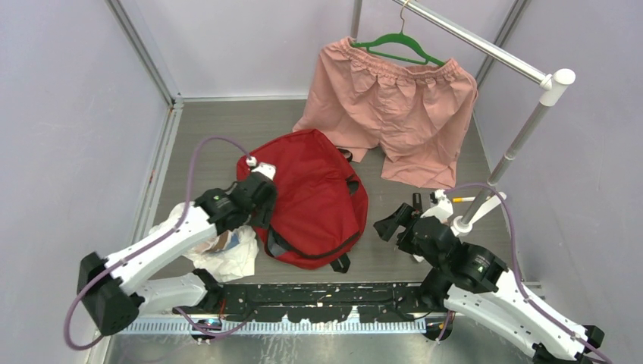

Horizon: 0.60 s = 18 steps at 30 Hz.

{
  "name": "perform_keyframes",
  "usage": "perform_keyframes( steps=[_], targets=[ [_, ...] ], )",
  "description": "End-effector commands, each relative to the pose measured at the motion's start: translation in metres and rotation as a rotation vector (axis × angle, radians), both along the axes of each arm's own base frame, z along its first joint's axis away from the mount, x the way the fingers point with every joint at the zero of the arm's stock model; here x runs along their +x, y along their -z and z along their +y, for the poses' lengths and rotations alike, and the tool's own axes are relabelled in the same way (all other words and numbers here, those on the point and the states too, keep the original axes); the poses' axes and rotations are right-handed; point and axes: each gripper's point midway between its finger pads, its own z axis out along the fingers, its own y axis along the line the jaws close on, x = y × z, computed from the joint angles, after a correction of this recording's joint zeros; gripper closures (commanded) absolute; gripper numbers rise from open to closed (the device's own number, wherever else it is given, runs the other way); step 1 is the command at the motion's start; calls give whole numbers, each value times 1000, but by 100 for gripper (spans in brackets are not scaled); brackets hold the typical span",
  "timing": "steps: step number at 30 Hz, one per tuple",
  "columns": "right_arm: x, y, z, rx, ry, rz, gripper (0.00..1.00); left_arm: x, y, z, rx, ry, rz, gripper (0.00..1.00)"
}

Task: Pack the student bag
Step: Adjust the student bag at the center of the board.

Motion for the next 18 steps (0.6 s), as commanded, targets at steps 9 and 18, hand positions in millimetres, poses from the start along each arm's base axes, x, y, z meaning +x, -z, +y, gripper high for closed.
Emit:
perform_keyframes(
  steps=[9,18],
  targets=[
    [13,-22,-21,-112,76,-56,11,17,39,-17,67,171,-60,52],
    [14,-23,-16,-103,69,-52,11,20,51,-24,108,219,-12,67]
  ],
)
